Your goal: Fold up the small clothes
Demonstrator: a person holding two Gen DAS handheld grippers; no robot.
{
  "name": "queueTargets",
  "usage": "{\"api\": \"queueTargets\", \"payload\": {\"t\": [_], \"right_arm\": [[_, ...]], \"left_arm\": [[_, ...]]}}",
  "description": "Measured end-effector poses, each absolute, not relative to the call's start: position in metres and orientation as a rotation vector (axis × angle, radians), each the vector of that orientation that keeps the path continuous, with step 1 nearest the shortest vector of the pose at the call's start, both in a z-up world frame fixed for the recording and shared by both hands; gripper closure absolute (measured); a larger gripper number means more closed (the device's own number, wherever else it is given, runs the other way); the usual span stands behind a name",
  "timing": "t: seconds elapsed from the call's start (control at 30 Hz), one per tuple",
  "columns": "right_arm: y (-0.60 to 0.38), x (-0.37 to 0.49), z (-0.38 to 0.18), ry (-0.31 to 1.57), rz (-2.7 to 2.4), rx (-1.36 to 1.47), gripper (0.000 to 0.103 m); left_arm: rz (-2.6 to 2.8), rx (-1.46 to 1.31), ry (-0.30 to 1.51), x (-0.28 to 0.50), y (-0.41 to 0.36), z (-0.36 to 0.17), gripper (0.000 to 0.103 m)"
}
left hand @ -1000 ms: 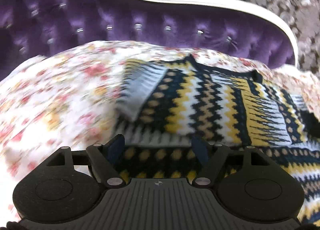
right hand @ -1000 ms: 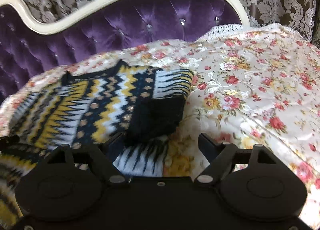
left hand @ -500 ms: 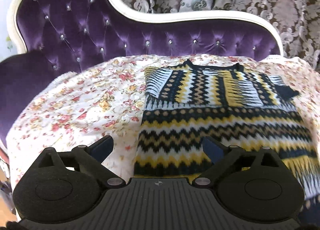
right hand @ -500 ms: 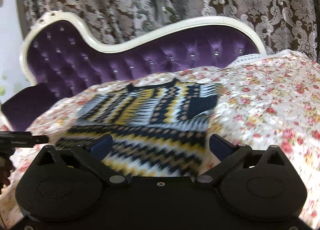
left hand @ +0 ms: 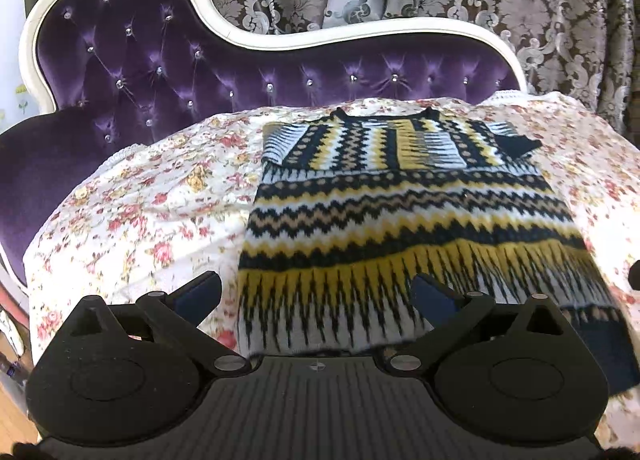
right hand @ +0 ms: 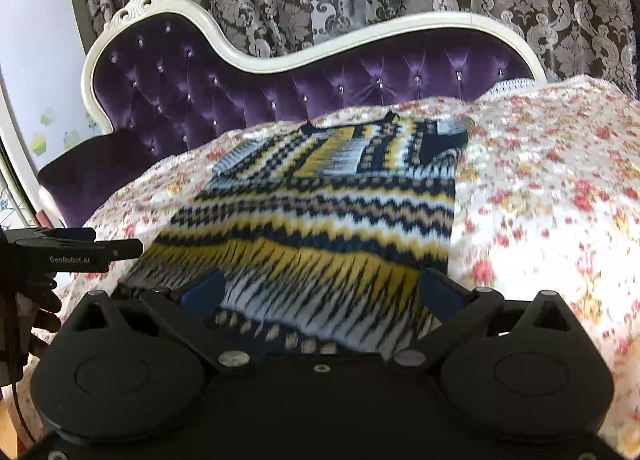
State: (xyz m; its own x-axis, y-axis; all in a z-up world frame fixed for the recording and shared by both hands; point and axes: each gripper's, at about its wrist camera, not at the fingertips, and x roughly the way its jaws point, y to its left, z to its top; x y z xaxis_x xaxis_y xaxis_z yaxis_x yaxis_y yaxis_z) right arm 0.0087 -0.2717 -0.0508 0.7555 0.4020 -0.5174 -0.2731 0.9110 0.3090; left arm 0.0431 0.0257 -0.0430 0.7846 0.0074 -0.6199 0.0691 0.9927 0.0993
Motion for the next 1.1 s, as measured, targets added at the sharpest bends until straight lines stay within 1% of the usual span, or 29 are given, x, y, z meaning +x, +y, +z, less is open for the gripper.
{"api": "queueTargets", "payload": {"t": [0.47, 0.77, 0.9, 1.1], "right_arm": [[-0.279, -0.036, -0.079, 0.726, 0.382, 0.304, 0.0], [-0.275, -0.038, -0.095, 0.807, 0.45, 0.395, 0.0], [-0.273, -0.034, -0.1, 0.808, 0.466, 0.442, 0.0], [-0.27, -0.027, -0.1, 0.774, 0.487, 0.488, 0.0]], "left_arm": [[-0.019, 0.043, 0.738, -0.013, 0.041, -0.065, 0.0], [0.001, 0.016, 0.784, -0.017, 0.053, -0.081, 0.0], [-0.005, 0.009, 0.804, -0.019, 0.052, -0.09, 0.0], [-0.008, 0.006, 0.802, -0.018, 0.052, -0.091, 0.0]]}}
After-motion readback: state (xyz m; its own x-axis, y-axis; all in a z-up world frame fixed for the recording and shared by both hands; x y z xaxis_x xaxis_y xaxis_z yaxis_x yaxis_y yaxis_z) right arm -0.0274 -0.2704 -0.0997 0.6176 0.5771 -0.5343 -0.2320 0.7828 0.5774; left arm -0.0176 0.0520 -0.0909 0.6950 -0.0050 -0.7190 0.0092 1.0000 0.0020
